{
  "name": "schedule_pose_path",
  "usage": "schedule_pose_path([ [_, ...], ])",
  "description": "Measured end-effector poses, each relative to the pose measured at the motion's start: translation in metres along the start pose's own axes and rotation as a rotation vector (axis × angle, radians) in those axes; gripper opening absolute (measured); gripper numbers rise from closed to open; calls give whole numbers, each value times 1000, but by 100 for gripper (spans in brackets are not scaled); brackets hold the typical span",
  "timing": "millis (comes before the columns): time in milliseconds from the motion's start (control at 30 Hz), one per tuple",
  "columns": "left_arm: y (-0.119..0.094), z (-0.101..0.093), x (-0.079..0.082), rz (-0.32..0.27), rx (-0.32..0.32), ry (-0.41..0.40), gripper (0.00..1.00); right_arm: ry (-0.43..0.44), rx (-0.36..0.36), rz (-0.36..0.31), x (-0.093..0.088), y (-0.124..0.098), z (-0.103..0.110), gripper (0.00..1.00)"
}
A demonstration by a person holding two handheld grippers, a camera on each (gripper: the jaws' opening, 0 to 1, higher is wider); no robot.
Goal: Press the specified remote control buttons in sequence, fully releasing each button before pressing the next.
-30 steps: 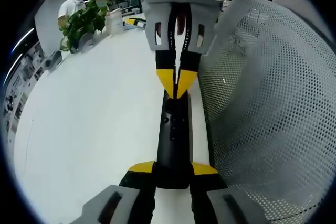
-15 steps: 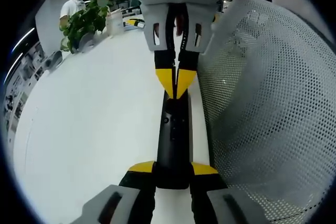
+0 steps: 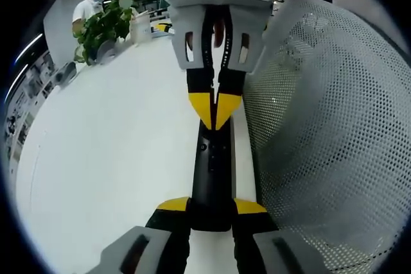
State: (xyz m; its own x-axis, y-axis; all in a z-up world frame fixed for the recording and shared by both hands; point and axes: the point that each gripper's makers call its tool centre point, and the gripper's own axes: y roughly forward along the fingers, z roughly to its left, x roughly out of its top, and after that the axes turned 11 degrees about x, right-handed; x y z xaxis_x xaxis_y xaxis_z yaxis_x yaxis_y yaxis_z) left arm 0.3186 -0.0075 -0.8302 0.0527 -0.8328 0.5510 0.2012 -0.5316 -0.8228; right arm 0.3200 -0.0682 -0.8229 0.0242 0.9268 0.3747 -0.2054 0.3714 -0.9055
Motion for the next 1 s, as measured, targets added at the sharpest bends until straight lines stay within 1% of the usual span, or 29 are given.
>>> schedule_pose_path([
  [133,0,0,0,0,0,0,24,-5,-13,-2,0,1,0,0],
  [200,0,0,0,0,0,2,24,22,-19,-19,0,0,-1,0],
  [433,0,0,0,-3,0,1,24,45,-18,-39,1,-1,-1,0],
  [533,0,0,0,-3,1,0,24,50,-16,-67,5,0,-2,0],
  [633,0,0,0,-3,1,-1,24,32,-20,-67,11,0,-2,0],
  [733,0,0,0,-4,1,-2,24,21,-12,-62,13,4,-1,0],
  [833,0,0,-1,-4,1,-1,24,4,-22,-51,12,3,-1,0],
  [1000,0,0,-1,-2,0,4,24,29,-23,-66,12,4,-2,0],
])
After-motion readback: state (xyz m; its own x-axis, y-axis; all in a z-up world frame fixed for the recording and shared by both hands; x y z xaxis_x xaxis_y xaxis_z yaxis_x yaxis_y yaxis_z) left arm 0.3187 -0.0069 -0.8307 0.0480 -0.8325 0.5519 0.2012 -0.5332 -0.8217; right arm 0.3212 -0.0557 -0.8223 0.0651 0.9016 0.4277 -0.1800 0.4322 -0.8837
